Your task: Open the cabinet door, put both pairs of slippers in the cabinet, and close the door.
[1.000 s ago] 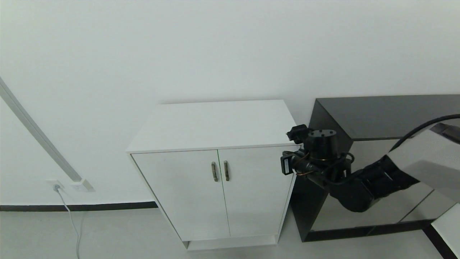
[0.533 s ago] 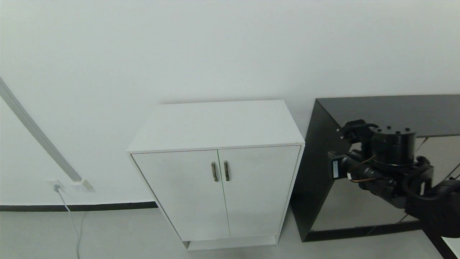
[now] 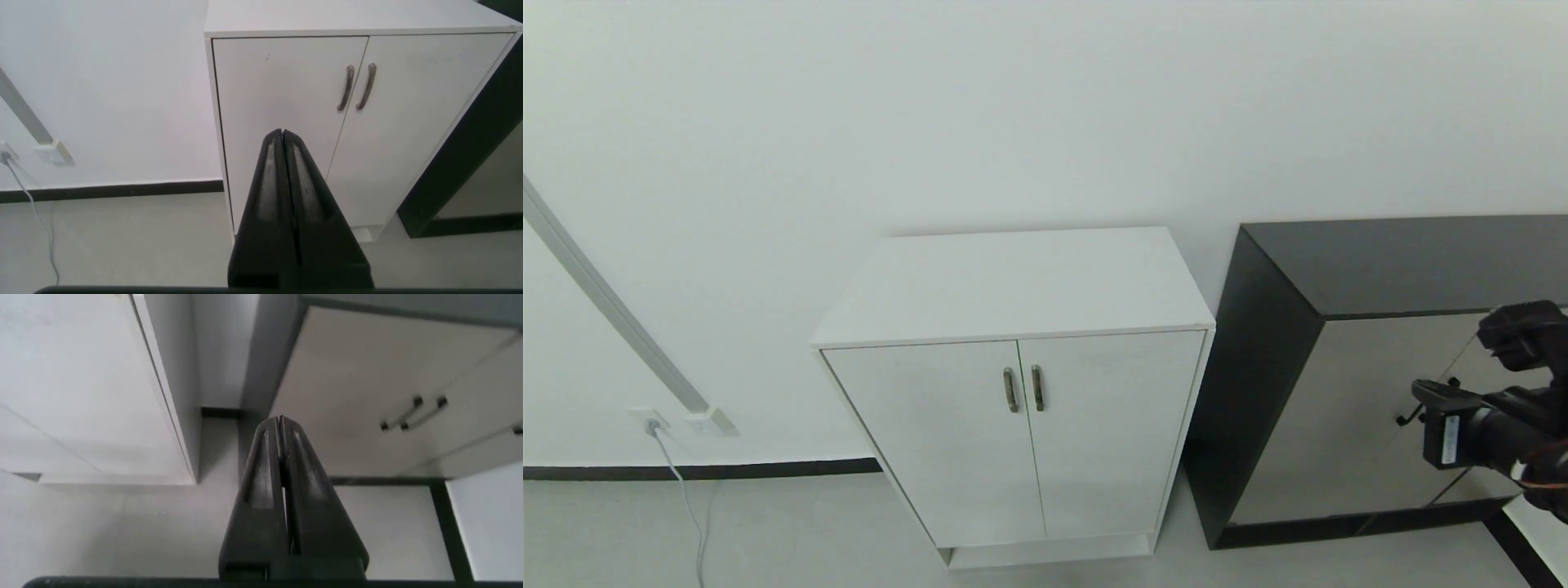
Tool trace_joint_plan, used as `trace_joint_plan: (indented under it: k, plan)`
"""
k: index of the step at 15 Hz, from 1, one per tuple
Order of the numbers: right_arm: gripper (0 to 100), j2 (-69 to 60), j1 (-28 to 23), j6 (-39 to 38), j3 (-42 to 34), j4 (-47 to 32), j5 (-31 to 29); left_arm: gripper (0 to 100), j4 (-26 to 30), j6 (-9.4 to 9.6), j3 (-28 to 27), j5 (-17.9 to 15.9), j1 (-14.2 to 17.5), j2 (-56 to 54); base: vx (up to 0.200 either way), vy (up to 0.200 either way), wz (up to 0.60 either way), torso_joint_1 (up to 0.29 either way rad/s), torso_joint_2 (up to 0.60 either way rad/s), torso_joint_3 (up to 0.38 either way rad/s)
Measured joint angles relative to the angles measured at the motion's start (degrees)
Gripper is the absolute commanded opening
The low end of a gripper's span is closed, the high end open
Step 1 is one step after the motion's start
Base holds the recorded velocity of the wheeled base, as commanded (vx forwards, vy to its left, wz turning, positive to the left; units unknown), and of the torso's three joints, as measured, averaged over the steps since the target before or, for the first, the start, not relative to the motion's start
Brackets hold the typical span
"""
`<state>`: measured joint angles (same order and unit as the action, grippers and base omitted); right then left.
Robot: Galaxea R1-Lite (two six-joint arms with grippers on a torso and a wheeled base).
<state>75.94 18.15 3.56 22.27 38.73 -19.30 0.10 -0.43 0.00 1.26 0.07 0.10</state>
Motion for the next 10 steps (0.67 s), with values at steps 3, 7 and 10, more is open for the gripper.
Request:
trace_joint_plan:
  k: [3, 7, 10]
  plan:
    - [0, -10.67, -0.24, 0.07, -3.23, -9.39, 0.45, 0, 0.01, 0.0, 0.0, -0.04, 0.0, 0.0, 0.0, 0.0, 0.0, 0.0, 0.0, 0.0]
    - [0, -27.19, -0.24, 0.05, -4.86, -27.12, 2.35, 0, 0.06, 0.0, 0.0, -0.04, -0.02, 0.0, 0.0, 0.0, 0.0, 0.0, 0.0, 0.0]
    - [0, -37.63, -0.24, 0.02, -5.39, -36.95, 4.5, 0, 0.01, 0.0, 0.0, -0.04, 0.0, 0.0, 0.0, 0.0, 0.0, 0.0, 0.0, 0.0]
